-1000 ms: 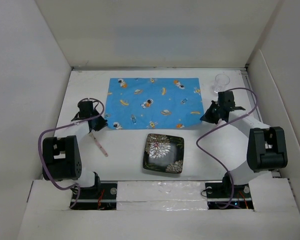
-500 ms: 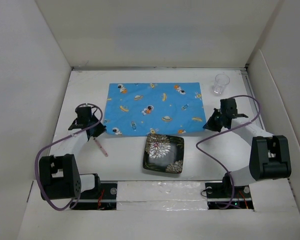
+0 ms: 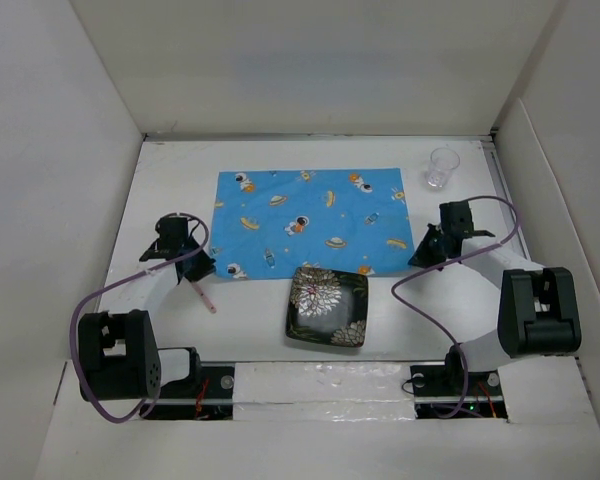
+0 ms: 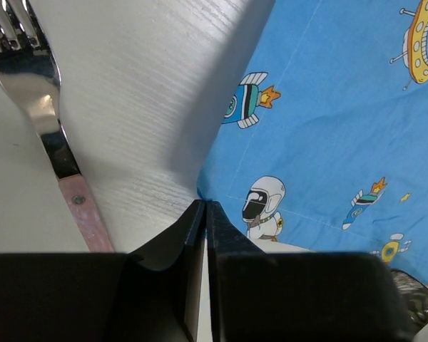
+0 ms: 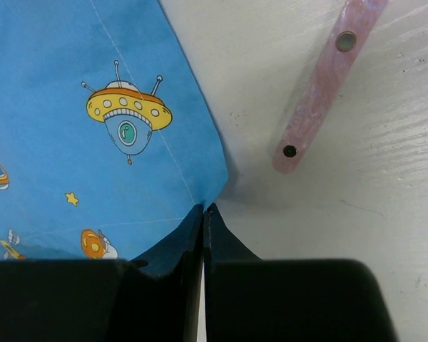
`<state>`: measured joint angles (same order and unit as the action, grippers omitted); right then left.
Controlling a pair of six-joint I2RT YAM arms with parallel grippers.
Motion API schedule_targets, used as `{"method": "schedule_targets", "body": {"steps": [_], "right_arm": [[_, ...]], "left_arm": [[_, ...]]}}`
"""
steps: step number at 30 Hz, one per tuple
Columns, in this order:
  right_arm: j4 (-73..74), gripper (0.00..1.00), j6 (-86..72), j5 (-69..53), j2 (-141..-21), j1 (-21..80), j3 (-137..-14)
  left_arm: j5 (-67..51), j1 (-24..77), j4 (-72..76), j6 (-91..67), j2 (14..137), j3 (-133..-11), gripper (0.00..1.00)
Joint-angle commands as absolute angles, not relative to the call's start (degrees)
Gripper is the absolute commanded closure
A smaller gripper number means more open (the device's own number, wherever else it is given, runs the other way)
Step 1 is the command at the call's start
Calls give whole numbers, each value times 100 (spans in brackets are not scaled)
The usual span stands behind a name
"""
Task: Set the dinner table for one person
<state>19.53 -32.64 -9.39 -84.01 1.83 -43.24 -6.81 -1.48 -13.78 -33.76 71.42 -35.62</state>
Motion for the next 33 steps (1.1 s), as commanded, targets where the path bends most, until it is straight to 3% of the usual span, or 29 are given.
{"method": "schedule_targets", "body": {"steps": [1,3,4,7,9,10,11,12,13,15,17,18,19,20,21,23,26,30,33], "right_arm": [[2100,85,-3120,-809,-8209,141,-4359],[2249,72,-3068,-800,-8061,141,-4447],[2337,62,-3024,-809,-7990,141,-4508],[2645,47,-2979,-739,-7525,141,-4710],[2768,44,-2997,-808,-7226,342,-4737],[2690,47,-3006,-991,-6894,421,-4694],[2646,58,-2980,-1185,-6725,509,-4632],[2559,75,-2945,-1395,-6576,701,-4432],[2505,100,-2936,-1641,-6331,808,-4325],[2172,100,-2997,-2318,-6144,1053,-4036],[1839,100,-3198,-2557,-5951,1414,-3535],[1776,99,-3251,-2566,-5924,1528,-3403],[1697,78,-3322,-2575,-5889,1721,-3158],[1496,67,-3453,-2645,-5863,1801,-3033],[1268,44,-3593,-2689,-5871,1950,-2815],[1065,42,-3760,-2672,-5932,2074,-2620],[748,38,-3867,-2777,-6178,2345,-2470],[256,38,-4086,-2751,-6748,2706,-2329],[-297,42,-4341,-2645,-7030,2769,-2146]], "left_arm": [[-528,-132,-1634,-3472,6979,-3656,94],[-536,-132,-1757,-3463,6952,-3735,82],[-536,-132,-1810,-3445,6935,-3822,64],[-536,-132,-1933,-3358,6717,-4042,56],[-484,-132,-1960,-3340,6541,-4192,56],[-544,-132,-1925,-3340,6374,-4384,59],[-641,-132,-1873,-3314,6285,-4473,61],[-737,-132,-1829,-3296,6188,-4561,65],[-904,-132,-1785,-3244,6066,-4718,80],[-1045,-132,-1688,-3164,5968,-4868,100],[-1300,-132,-1591,-3033,5897,-5079,100],[-1379,-132,-1582,-2989,5889,-5158,100],[-1510,-132,-1547,-2936,5897,-5298,100],[-1599,-132,-1460,-2866,5906,-5361,100],[-1843,-10,-1320,-2822,5993,-5535,100],[-1793,130,-1196,-2743,6046,-5624,100],[-1048,1157,-1283,-2611,6424,-6098,88],[-283,2055,-1345,-2496,6776,-6425,72],[304,2696,-1388,-2286,6838,-6443,68]]}}
